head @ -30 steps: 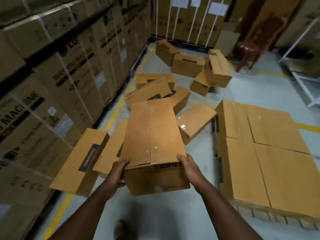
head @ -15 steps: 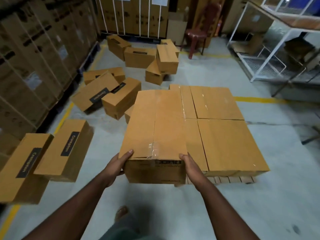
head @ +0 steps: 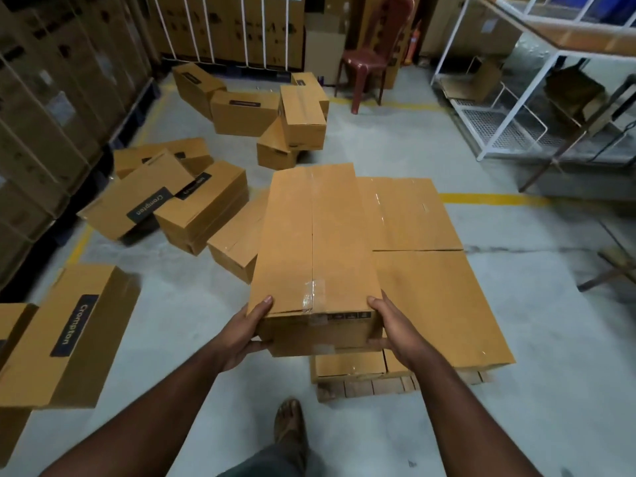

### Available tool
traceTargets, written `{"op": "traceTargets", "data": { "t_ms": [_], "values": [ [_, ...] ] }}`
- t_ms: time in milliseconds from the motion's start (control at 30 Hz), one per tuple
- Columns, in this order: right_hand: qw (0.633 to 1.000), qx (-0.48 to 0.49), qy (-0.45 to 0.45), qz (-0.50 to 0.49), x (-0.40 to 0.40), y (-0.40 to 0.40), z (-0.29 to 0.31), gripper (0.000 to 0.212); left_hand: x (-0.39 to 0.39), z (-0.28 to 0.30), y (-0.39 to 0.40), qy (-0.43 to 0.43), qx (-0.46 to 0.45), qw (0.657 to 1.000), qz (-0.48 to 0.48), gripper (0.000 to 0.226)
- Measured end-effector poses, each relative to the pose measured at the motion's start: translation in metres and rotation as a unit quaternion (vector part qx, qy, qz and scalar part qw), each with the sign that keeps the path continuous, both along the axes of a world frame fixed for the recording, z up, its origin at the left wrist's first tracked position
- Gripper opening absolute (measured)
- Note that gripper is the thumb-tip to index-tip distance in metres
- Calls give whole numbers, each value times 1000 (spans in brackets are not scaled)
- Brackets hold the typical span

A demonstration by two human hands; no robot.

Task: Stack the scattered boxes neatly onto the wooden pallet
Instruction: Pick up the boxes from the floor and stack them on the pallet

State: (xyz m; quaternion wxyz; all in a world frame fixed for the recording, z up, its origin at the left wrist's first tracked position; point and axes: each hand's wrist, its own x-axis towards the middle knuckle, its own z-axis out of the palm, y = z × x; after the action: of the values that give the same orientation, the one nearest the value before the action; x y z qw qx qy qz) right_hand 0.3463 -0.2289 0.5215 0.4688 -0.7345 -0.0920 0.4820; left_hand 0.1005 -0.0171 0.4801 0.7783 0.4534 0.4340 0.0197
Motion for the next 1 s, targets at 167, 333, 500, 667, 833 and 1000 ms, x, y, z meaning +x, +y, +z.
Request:
{"op": "traceTargets", "data": {
  "t_ms": [167,333,500,667,833,1000],
  "values": [
    [999,32,0,-24,65,29,11,61,71,15,33,-6,9,1000,-4,73],
    [996,75,-21,-52,132,45,14,74,139,24,51,-25,37,999,18,67],
    [991,114,-16,-73,201,61,8,68,209,42,52,-24,85,995,51,57],
    [990,122,-9,-76,262,94,-3,68,273,53,64,-10,143,984,109,64],
    [989,123,-7,-77,313,145,-25,64,319,36,109,-18,155,980,120,52],
    [988,106,-11,-109,360,220,-84,56,373,-27,182,-7,151,982,114,84]
  ]
}}
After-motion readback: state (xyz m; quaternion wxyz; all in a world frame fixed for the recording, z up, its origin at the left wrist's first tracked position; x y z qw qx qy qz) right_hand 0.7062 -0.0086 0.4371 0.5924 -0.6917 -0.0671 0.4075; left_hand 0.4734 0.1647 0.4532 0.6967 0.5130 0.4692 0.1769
